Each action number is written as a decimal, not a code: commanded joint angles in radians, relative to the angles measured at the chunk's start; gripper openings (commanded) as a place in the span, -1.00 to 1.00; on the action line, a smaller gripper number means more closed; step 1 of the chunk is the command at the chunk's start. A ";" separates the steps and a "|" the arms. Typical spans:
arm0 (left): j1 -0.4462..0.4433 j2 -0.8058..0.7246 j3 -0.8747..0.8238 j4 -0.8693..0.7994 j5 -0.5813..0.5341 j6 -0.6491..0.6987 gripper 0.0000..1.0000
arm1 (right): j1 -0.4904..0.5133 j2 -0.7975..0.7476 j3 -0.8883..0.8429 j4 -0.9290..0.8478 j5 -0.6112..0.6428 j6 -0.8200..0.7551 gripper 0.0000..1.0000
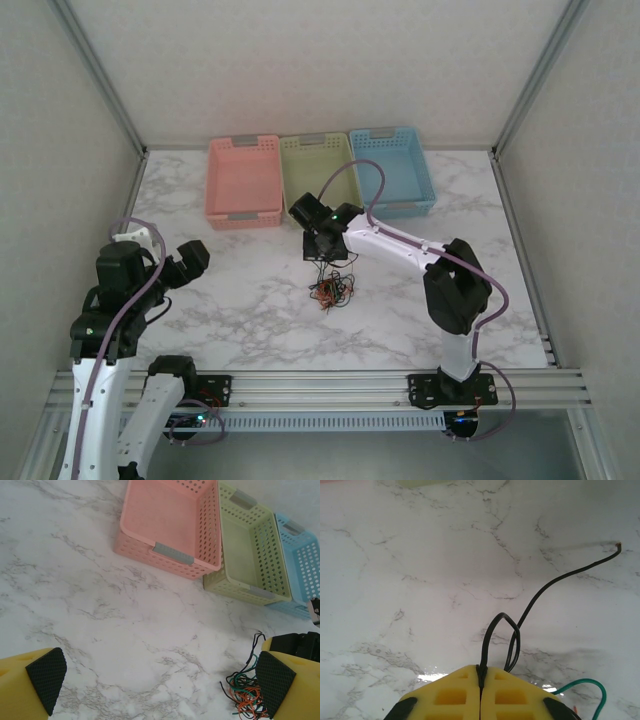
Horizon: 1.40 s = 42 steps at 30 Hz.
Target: Untangle the cables
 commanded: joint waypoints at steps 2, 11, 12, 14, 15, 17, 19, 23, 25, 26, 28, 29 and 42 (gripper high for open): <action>0.006 0.002 -0.013 0.023 0.152 0.037 0.93 | 0.006 -0.079 -0.044 0.024 0.026 0.004 -1.00; -0.196 0.074 0.020 0.034 0.249 0.006 0.82 | 0.005 -0.164 -0.154 0.195 -0.093 -0.001 -1.00; -0.226 0.074 0.016 0.062 0.256 -0.022 0.82 | 0.004 -0.172 -0.168 0.213 -0.107 -0.001 -1.00; -0.292 0.072 -0.004 0.148 0.276 -0.073 0.83 | 0.005 -0.182 -0.188 0.228 -0.116 -0.007 -1.00; -0.332 0.076 -0.013 0.190 0.261 -0.098 0.83 | 0.005 -0.190 -0.200 0.239 -0.120 -0.009 -1.00; -0.406 0.103 -0.029 0.241 0.218 -0.115 0.85 | 0.005 -0.211 -0.229 0.257 -0.122 -0.008 -1.00; -0.487 0.165 -0.042 0.274 0.153 -0.122 0.85 | 0.005 -0.232 -0.252 0.276 -0.129 -0.007 -1.00; -0.667 0.294 -0.042 0.348 0.032 -0.130 0.84 | 0.005 -0.254 -0.262 0.272 -0.169 -0.040 -1.00; -0.736 0.352 -0.026 0.375 -0.005 -0.125 0.84 | 0.003 -0.271 -0.280 0.277 -0.172 -0.045 -1.00; -0.759 0.379 -0.024 0.388 -0.016 -0.121 0.84 | 0.003 -0.277 -0.287 0.278 -0.173 -0.044 -1.00; -0.784 0.442 -0.025 0.409 -0.041 -0.114 0.82 | -0.002 -0.293 -0.316 0.300 -0.190 -0.037 -1.00; -0.788 0.470 -0.027 0.417 -0.052 -0.115 0.81 | -0.003 -0.298 -0.328 0.310 -0.198 -0.033 -1.00; -0.791 0.577 -0.105 0.575 0.005 -0.139 0.35 | -0.050 -0.348 -0.452 0.426 -0.321 0.018 -1.00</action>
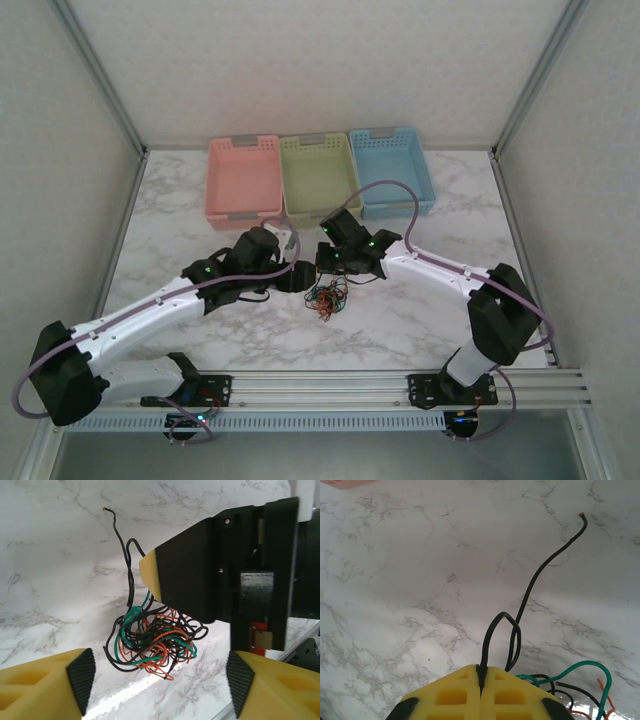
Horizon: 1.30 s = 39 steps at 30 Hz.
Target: Untangle the cables
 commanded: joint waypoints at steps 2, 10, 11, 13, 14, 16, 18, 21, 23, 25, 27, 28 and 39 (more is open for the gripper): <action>-0.005 0.009 -0.034 0.068 0.015 -0.013 0.33 | -0.030 -0.055 -0.060 0.070 -0.099 0.034 -1.00; -0.005 0.079 -0.027 0.090 0.011 -0.004 0.30 | -0.061 -0.071 -0.112 0.109 -0.149 0.043 -1.00; -0.005 0.088 -0.024 0.091 0.009 -0.003 0.28 | -0.064 -0.071 -0.116 0.110 -0.151 0.044 -1.00; -0.005 0.105 -0.024 0.100 0.013 -0.003 0.23 | -0.066 -0.074 -0.119 0.110 -0.153 0.042 -1.00; -0.005 0.112 -0.022 0.102 0.018 -0.003 0.18 | -0.068 -0.074 -0.121 0.110 -0.155 0.039 -1.00; -0.005 0.121 -0.027 0.109 0.020 -0.005 0.12 | -0.070 -0.077 -0.123 0.110 -0.156 0.037 -1.00; -0.005 0.125 -0.037 0.121 0.016 -0.009 0.10 | -0.071 -0.078 -0.127 0.112 -0.157 0.035 -1.00; -0.005 0.137 -0.047 0.135 0.018 -0.013 0.06 | -0.073 -0.079 -0.133 0.115 -0.157 0.036 -1.00; -0.005 0.150 -0.048 0.145 0.026 -0.018 0.00 | -0.073 -0.080 -0.137 0.117 -0.156 0.037 -1.00; -0.005 0.160 -0.050 0.153 0.028 -0.019 -0.07 | -0.073 -0.082 -0.142 0.122 -0.157 0.037 -1.00; -0.005 0.168 -0.051 0.155 0.028 -0.018 -0.14 | -0.075 -0.083 -0.145 0.124 -0.156 0.039 -1.00; -0.005 0.170 -0.051 0.155 0.027 -0.016 -0.18 | -0.075 -0.083 -0.146 0.124 -0.155 0.038 -1.00; -0.003 0.156 -0.074 0.160 -0.005 -0.019 -0.92 | -0.078 -0.094 -0.150 0.115 -0.154 0.023 -1.00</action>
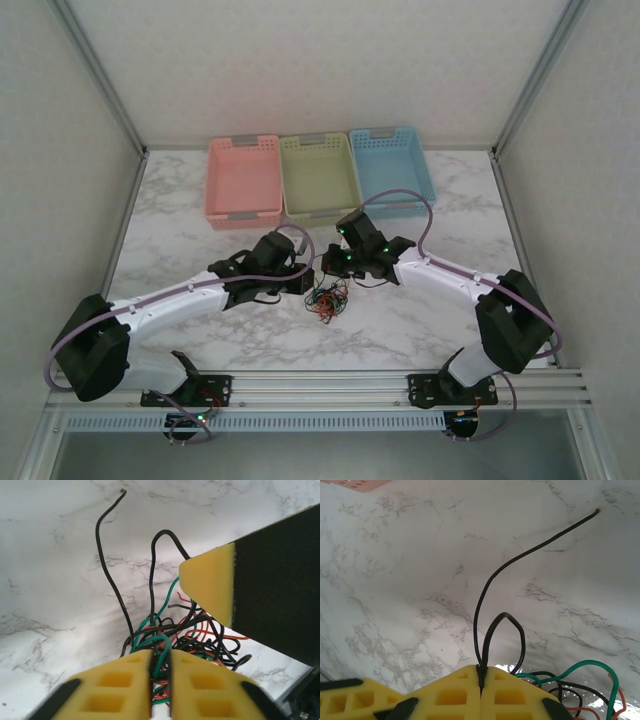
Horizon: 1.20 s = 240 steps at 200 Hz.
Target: Untangle the cables
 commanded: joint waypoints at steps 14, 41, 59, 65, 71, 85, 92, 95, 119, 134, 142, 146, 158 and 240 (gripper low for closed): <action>0.005 -0.039 -0.026 -0.015 -0.056 0.000 -1.00 | -0.019 -0.039 -0.010 -0.035 -0.014 -0.025 -1.00; 0.038 -0.099 -0.037 -0.083 -0.094 0.005 -1.00 | -0.103 -0.105 -0.010 -0.078 -0.076 -0.093 -1.00; 0.067 -0.153 -0.056 -0.126 -0.114 0.005 -1.00 | -0.166 -0.135 0.006 -0.174 -0.086 -0.168 -1.00; 0.077 -0.175 -0.062 -0.139 -0.120 0.005 -1.00 | -0.182 -0.147 0.010 -0.213 -0.053 -0.189 -1.00; 0.087 -0.197 -0.067 -0.152 -0.127 0.004 -1.00 | -0.196 -0.165 0.011 -0.248 -0.014 -0.209 -1.00; 0.106 -0.252 -0.076 -0.195 -0.152 0.002 -1.00 | -0.234 -0.210 -0.003 -0.287 0.020 -0.239 -1.00; 0.115 -0.275 -0.077 -0.217 -0.167 0.003 -1.00 | -0.259 -0.235 -0.016 -0.294 0.021 -0.245 -1.00; 0.119 -0.286 -0.077 -0.228 -0.171 0.004 -1.00 | -0.270 -0.244 -0.021 -0.297 0.023 -0.246 -1.00; 0.155 -0.354 -0.081 -0.282 -0.185 0.009 -1.00 | -0.351 -0.292 -0.058 -0.316 0.051 -0.265 -1.00; 0.169 -0.384 -0.082 -0.302 -0.193 0.011 -1.00 | -0.391 -0.309 -0.080 -0.320 0.064 -0.267 -1.00; 0.177 -0.397 -0.082 -0.310 -0.193 0.011 -1.00 | -0.404 -0.315 -0.091 -0.320 0.075 -0.264 -1.00; 0.179 -0.402 -0.082 -0.313 -0.194 0.011 -1.00 | -0.414 -0.319 -0.098 -0.322 0.085 -0.263 -1.00; 0.185 -0.411 -0.080 -0.323 -0.200 0.011 -1.00 | -0.438 -0.327 -0.110 -0.333 0.124 -0.258 -1.00; 0.198 -0.463 -0.068 -0.367 -0.233 0.006 -1.00 | -0.595 -0.340 -0.215 -0.263 0.093 -0.255 -1.00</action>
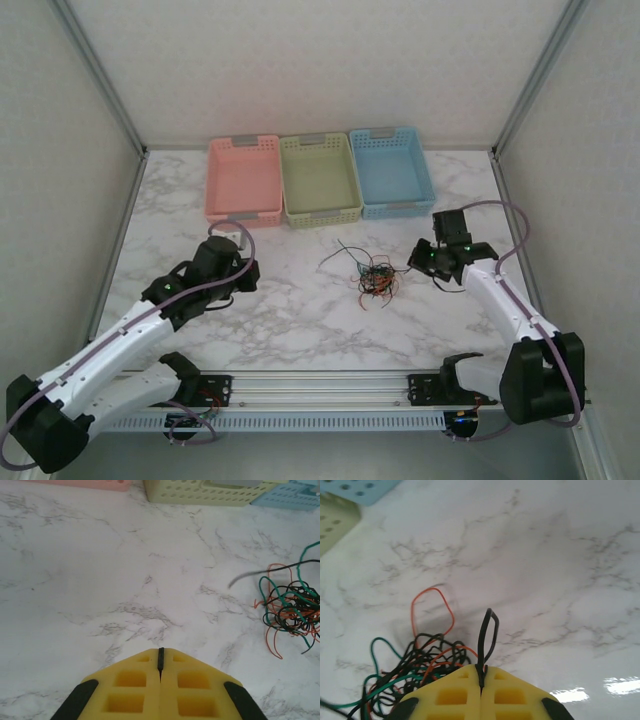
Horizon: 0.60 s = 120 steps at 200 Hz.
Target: Untangle the cables
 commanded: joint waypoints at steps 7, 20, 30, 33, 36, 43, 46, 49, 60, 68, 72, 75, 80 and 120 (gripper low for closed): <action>0.011 -0.019 0.004 -0.041 -0.018 0.002 -1.00 | -0.020 -0.025 -0.045 0.075 -0.095 -0.026 -1.00; 0.011 -0.008 -0.002 -0.006 0.038 0.005 -1.00 | -0.020 -0.041 -0.058 0.119 -0.168 -0.019 -1.00; 0.011 -0.006 -0.012 0.035 0.095 0.001 -1.00 | -0.018 -0.056 -0.067 0.146 -0.213 -0.022 -1.00; 0.011 -0.007 -0.013 0.044 0.112 -0.002 -1.00 | -0.019 -0.057 -0.067 0.150 -0.225 -0.024 -1.00; 0.009 -0.006 -0.015 0.058 0.129 -0.003 -1.00 | -0.020 -0.059 -0.066 0.151 -0.235 -0.026 -1.00; 0.005 -0.002 -0.016 0.088 0.170 -0.005 -1.00 | -0.017 -0.058 -0.061 0.149 -0.258 -0.032 -1.00; 0.001 0.001 -0.015 0.099 0.185 -0.003 -0.90 | -0.017 -0.057 -0.058 0.147 -0.267 -0.036 -1.00; -0.004 0.007 -0.012 0.110 0.199 -0.001 -0.78 | -0.017 -0.056 -0.055 0.145 -0.277 -0.039 -1.00; -0.029 0.044 0.015 0.125 0.225 0.014 -0.42 | -0.016 -0.058 -0.051 0.141 -0.296 -0.044 -1.00; -0.056 0.079 0.040 0.129 0.227 0.029 -0.20 | -0.016 -0.063 -0.053 0.141 -0.299 -0.042 -1.00; -0.074 0.098 0.051 0.133 0.223 0.038 -0.09 | -0.017 -0.065 -0.055 0.143 -0.306 -0.043 -1.00; -0.087 0.111 0.061 0.138 0.220 0.043 0.00 | -0.017 -0.066 -0.054 0.143 -0.311 -0.042 -1.00; -0.108 0.133 0.075 0.145 0.214 0.050 0.08 | -0.017 -0.067 -0.053 0.146 -0.321 -0.042 -1.00; -0.227 0.385 0.203 0.267 0.227 0.006 0.39 | -0.010 -0.061 -0.043 0.141 -0.335 -0.036 -1.00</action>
